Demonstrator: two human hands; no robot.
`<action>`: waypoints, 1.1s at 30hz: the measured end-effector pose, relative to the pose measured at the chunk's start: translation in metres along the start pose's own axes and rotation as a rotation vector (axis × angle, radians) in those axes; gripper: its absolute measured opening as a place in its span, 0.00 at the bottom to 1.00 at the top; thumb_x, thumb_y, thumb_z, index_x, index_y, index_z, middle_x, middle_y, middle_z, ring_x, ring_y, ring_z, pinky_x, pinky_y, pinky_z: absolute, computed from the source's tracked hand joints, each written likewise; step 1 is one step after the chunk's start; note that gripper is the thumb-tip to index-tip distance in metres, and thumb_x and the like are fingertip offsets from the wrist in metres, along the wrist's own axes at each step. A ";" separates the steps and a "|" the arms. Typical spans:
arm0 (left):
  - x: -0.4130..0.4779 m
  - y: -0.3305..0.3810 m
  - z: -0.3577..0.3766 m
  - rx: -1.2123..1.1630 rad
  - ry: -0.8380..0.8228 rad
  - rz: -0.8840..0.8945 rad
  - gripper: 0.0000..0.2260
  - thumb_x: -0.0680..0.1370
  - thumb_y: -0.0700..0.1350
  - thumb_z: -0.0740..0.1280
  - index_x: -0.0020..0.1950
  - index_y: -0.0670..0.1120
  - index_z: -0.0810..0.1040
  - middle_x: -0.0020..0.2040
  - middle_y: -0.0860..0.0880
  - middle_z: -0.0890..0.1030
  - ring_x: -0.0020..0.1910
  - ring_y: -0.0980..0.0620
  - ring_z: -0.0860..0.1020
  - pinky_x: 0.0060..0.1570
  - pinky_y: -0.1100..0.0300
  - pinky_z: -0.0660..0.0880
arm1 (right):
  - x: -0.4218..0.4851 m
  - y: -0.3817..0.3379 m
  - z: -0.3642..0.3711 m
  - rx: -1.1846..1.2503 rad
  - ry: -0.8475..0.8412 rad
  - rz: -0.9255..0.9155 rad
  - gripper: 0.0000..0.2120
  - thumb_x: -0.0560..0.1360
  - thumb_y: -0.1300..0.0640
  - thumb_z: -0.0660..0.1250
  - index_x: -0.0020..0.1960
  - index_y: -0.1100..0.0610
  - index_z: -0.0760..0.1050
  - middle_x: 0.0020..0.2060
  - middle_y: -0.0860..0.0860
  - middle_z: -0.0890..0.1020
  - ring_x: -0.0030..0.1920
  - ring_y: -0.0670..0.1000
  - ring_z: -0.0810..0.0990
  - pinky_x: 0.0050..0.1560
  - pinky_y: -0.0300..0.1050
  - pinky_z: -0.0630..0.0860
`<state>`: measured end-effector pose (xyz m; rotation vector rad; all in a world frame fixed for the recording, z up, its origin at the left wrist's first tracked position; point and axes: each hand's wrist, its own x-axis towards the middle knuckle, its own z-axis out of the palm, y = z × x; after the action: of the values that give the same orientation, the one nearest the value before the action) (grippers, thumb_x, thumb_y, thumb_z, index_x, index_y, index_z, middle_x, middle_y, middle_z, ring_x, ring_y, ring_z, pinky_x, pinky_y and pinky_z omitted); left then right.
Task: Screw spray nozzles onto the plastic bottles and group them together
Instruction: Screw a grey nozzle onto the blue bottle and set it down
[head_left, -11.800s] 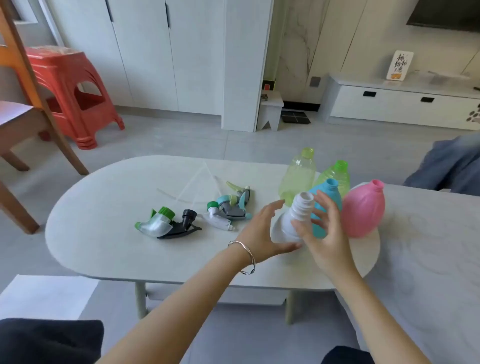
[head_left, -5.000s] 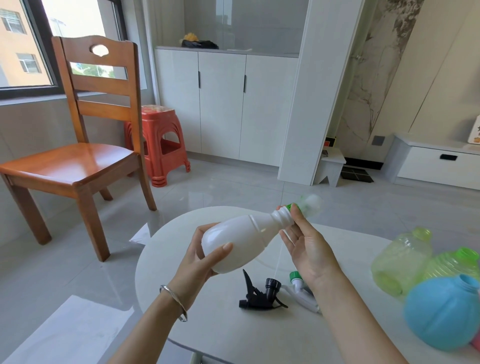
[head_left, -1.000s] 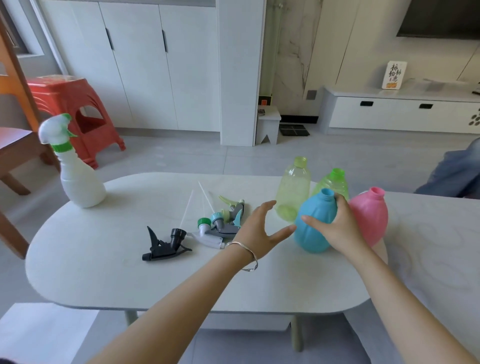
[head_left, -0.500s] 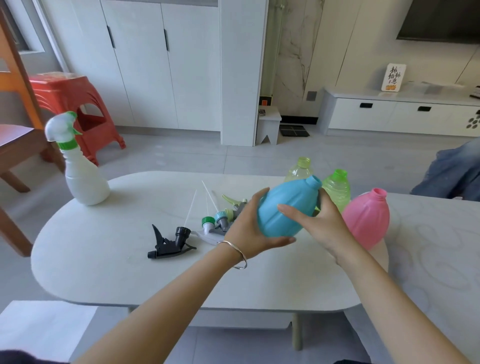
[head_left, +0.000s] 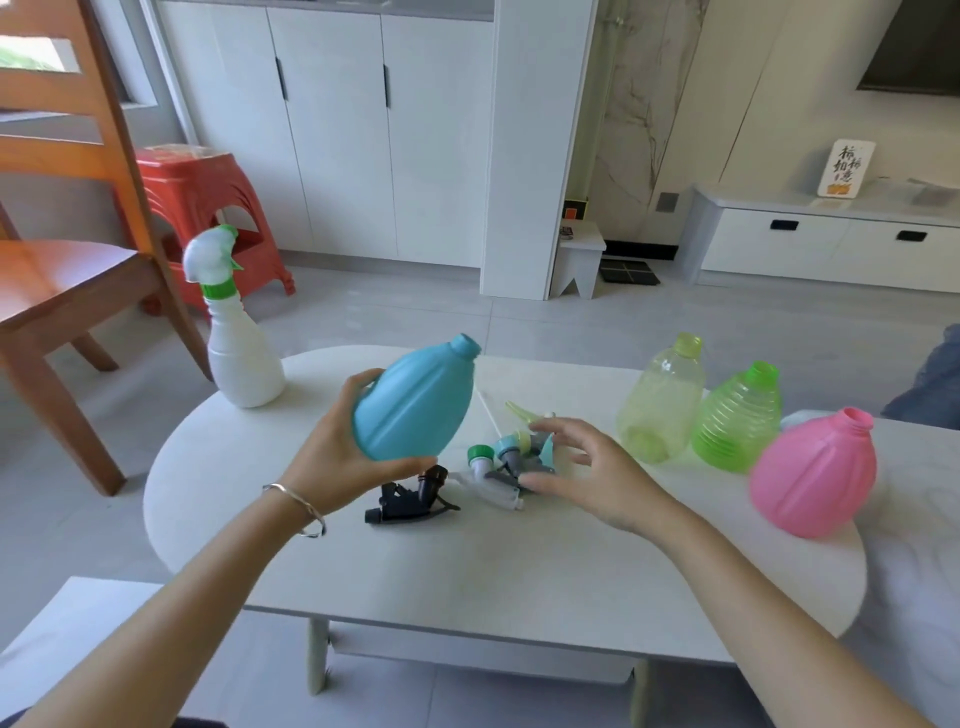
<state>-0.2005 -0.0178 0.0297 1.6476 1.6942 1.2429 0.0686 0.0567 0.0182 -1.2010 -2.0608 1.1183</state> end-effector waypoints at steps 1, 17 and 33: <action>-0.002 -0.004 -0.004 -0.019 0.012 -0.014 0.43 0.55 0.60 0.80 0.65 0.60 0.63 0.55 0.59 0.74 0.47 0.65 0.77 0.38 0.69 0.77 | 0.002 0.003 0.004 -0.091 -0.019 -0.023 0.25 0.66 0.48 0.76 0.61 0.42 0.72 0.60 0.42 0.73 0.61 0.42 0.72 0.58 0.28 0.64; -0.005 -0.024 -0.015 -0.077 0.064 -0.055 0.43 0.54 0.60 0.78 0.66 0.60 0.64 0.56 0.57 0.76 0.48 0.67 0.76 0.42 0.66 0.77 | 0.020 0.018 0.033 -0.593 0.005 -0.135 0.16 0.74 0.47 0.66 0.62 0.44 0.74 0.55 0.46 0.78 0.65 0.47 0.67 0.71 0.46 0.44; -0.004 -0.036 -0.022 0.014 0.114 -0.069 0.44 0.56 0.58 0.79 0.68 0.55 0.65 0.59 0.54 0.70 0.56 0.62 0.72 0.52 0.62 0.73 | 0.028 -0.032 0.005 0.502 0.361 -0.069 0.09 0.81 0.55 0.57 0.53 0.51 0.75 0.38 0.53 0.80 0.40 0.48 0.79 0.47 0.46 0.76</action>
<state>-0.2369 -0.0232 0.0090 1.5389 1.8152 1.3169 0.0363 0.0706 0.0429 -0.9823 -1.4291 1.1897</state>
